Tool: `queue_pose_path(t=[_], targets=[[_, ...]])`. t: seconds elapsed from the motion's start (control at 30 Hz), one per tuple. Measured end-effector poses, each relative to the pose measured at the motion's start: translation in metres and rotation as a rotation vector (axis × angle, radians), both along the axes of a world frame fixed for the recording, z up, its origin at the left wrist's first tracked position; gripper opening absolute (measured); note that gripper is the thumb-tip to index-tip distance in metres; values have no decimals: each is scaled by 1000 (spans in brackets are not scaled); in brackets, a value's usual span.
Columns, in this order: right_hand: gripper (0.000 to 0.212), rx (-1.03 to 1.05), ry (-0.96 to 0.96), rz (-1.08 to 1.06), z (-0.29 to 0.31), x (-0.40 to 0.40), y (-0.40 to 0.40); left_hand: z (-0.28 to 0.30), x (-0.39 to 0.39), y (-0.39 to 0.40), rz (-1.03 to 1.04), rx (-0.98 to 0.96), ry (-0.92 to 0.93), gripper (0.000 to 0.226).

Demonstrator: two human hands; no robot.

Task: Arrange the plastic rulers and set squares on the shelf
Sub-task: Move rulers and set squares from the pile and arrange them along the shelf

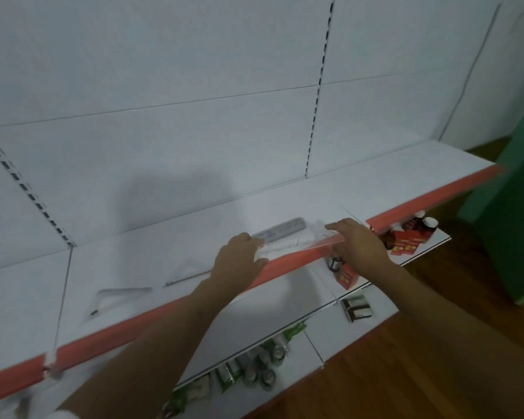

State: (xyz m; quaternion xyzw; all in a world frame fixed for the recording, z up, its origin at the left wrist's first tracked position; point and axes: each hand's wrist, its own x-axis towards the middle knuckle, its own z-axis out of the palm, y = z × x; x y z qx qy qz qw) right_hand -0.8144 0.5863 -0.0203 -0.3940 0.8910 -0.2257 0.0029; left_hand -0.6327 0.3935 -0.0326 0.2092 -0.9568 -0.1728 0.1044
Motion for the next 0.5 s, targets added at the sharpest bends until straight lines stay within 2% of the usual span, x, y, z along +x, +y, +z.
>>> queue_pose_path(t=[0.17,0.3,0.5], targets=[[44,-33,-95,-25,-4,-8,-21,-5,-8,-13,40,-1,32,41],[41,14,-84,6,-5,-18,-36,-6,-8,-29,25,-5,38,46],[39,29,-65,100,-10,-35,-66,-13,-9,-50,108,5,54,33]])
